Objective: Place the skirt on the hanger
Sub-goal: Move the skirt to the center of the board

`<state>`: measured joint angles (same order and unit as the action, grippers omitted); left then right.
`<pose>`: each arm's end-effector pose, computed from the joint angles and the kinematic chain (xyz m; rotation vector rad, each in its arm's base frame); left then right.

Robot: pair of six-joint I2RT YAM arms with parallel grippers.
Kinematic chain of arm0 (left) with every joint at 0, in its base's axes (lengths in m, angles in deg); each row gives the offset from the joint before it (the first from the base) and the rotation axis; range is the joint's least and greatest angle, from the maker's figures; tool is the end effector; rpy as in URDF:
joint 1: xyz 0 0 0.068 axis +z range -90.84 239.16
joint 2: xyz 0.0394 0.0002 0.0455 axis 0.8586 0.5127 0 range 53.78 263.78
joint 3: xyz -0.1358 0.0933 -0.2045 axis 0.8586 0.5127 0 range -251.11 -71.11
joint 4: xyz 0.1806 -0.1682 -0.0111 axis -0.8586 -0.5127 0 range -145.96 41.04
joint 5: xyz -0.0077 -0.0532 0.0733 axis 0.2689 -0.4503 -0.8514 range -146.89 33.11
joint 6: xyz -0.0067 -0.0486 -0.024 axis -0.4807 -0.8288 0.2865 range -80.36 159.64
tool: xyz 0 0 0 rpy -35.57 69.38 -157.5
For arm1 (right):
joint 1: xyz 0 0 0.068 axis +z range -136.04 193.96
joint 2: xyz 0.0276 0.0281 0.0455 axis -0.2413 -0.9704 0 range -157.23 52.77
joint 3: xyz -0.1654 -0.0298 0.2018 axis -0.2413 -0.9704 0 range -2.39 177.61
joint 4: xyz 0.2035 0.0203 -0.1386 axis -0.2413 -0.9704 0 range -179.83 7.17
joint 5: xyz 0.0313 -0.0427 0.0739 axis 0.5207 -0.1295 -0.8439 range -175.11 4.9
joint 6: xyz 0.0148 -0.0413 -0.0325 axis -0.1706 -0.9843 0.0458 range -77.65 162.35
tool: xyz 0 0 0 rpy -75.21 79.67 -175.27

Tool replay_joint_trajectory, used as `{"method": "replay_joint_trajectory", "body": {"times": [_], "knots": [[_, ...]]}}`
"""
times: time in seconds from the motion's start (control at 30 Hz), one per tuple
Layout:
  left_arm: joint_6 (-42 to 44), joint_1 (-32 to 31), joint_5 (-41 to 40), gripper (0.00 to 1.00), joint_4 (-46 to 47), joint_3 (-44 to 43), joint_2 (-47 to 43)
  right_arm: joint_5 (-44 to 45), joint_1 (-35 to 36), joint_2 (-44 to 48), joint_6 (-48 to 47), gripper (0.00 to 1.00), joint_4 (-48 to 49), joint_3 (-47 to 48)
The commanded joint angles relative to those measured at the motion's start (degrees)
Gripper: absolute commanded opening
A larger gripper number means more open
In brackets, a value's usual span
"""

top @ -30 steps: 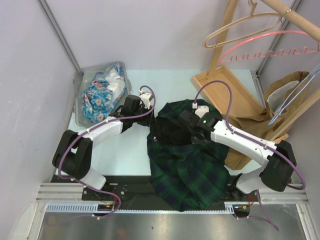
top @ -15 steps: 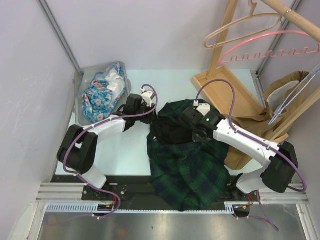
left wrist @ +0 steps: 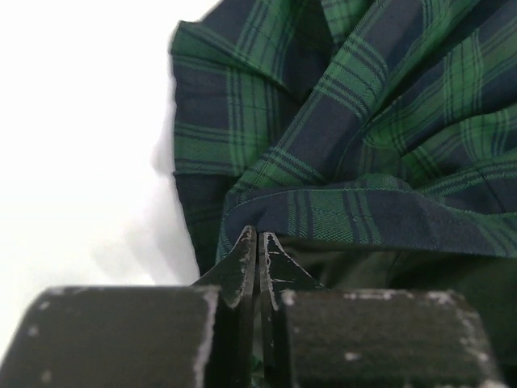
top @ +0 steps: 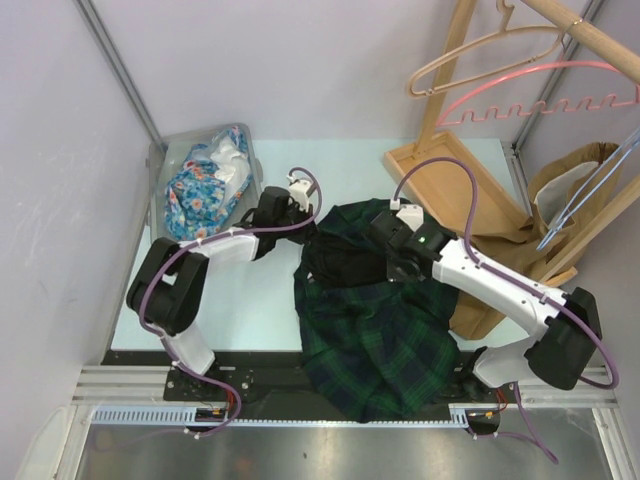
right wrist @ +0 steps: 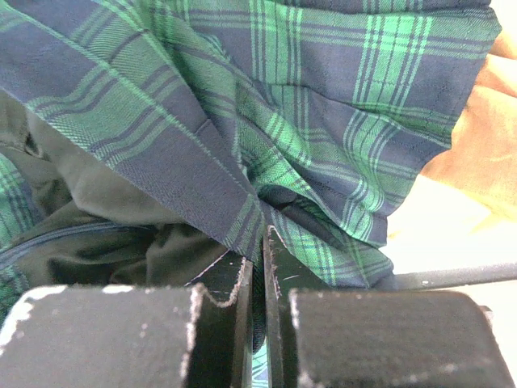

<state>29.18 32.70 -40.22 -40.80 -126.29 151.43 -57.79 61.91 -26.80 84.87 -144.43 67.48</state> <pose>0.3120 -0.1669 0.1925 0.4781 2.1701 -0.6784 0.1764 0.1705 0.2823 -0.0190 2.5773 -0.1396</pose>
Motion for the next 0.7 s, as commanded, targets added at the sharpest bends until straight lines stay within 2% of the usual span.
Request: {"method": "replay_joint_trajectory", "body": {"times": [0.0,0.1,0.33,0.67], "knots": [[1.14,0.09,0.30,0.00,0.89,-3.44,1.23,0.38,-2.24,4.59,-1.74,0.00,0.69,0.01],[1.76,0.09,-3.72,0.00,-2.17,-5.89,-1.84,-1.20,-3.82,7.58,-5.51,0.00,3.94,0.09],[6.14,0.18,-9.72,0.00,-21.23,-18.02,-16.06,-9.20,-7.16,13.74,-17.90,0.00,19.04,2.63],[9.58,0.18,-11.05,0.00,-38.30,-27.17,-37.51,-14.92,-10.15,14.09,-28.19,0.00,23.11,16.16]]}}
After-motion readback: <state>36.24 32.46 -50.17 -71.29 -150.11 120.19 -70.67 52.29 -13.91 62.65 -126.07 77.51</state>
